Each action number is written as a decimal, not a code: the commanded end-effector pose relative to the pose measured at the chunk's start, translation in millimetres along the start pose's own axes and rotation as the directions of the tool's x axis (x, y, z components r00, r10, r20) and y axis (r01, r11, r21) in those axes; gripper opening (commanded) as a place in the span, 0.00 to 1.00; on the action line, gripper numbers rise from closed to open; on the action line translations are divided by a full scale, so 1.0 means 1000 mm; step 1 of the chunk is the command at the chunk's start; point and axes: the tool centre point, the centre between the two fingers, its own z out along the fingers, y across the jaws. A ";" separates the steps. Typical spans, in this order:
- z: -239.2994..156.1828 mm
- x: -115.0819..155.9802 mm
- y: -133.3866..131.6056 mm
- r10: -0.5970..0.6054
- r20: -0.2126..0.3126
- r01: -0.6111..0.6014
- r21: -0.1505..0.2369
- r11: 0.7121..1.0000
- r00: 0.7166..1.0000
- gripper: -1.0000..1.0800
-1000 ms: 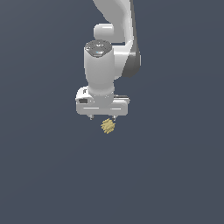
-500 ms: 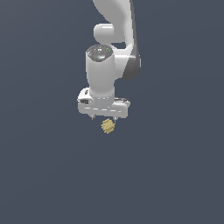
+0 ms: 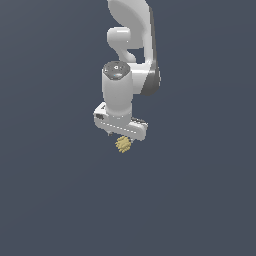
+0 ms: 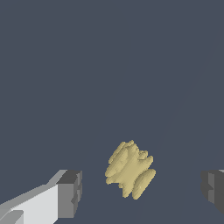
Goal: Pick up the object and move it to a goal position.
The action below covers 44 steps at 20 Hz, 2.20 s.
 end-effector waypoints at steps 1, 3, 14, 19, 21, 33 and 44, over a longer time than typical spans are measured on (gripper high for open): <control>0.008 -0.005 0.000 0.070 0.005 -0.070 0.000 0.998 0.998 0.96; 0.014 -0.008 0.000 0.125 0.008 -0.125 0.000 0.992 0.992 0.96; 0.046 -0.029 0.004 0.414 0.022 -0.414 -0.012 0.910 0.910 0.96; 0.056 -0.037 0.006 0.506 0.023 -0.506 -0.019 0.862 0.862 0.96; 0.059 -0.039 0.006 0.533 0.023 -0.533 -0.021 0.846 0.846 0.96; 0.066 -0.044 0.008 0.588 0.023 -0.588 -0.026 0.809 0.808 0.96; 0.106 -0.046 0.009 0.592 0.022 -0.591 -0.026 0.806 0.806 0.96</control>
